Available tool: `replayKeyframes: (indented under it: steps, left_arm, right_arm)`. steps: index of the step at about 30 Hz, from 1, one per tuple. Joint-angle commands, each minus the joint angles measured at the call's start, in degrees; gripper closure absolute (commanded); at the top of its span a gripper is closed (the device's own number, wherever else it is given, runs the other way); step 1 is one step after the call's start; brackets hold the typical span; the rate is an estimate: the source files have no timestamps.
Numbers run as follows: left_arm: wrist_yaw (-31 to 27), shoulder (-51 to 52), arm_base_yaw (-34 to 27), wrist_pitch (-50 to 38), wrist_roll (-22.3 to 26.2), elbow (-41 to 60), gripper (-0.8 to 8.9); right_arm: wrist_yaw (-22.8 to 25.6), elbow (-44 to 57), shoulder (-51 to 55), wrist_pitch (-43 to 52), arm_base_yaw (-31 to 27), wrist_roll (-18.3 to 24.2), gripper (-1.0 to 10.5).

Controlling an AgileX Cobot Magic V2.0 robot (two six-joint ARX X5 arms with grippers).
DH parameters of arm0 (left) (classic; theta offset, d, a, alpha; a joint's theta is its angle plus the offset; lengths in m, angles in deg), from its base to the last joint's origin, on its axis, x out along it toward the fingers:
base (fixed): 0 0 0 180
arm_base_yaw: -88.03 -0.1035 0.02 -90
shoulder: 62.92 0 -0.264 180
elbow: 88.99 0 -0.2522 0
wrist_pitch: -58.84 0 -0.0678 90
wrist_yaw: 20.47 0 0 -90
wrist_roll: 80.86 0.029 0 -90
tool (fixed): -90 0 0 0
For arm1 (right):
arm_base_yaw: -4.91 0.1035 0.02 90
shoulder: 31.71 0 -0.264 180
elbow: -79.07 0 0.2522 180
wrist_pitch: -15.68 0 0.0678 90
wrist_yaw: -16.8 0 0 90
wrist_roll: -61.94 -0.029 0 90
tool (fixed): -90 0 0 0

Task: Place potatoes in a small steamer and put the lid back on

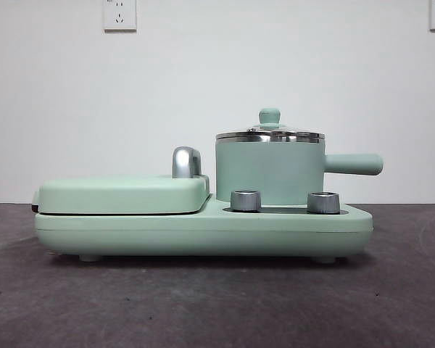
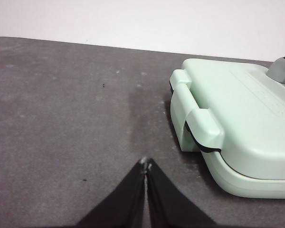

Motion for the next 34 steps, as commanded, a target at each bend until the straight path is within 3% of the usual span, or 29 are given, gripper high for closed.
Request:
replayKeyframes:
  steps: [1, 5, 10, 34]
  left_arm:
    - [0.1, 0.1, 0.0, 0.5, -0.3, 1.0, 8.07]
    - [0.1, 0.1, 0.0, 0.5, -0.3, 1.0, 8.07]
    - [0.1, 0.1, 0.0, 0.5, -0.3, 1.0, 8.07]
    - [0.1, 0.1, 0.0, 0.5, -0.3, 1.0, 8.07]
  right_arm:
    - [-0.3, 15.6, 5.4, 14.1, -4.3, -1.1, 9.3]
    - [-3.3, 30.5, 10.9, 27.6, -9.6, -2.5, 9.3]
    - [-3.5, 38.3, 16.7, 30.0, -12.8, -2.6, 9.3]
    - [-2.8, 38.2, 18.4, 28.2, -13.8, -2.2, 9.3]
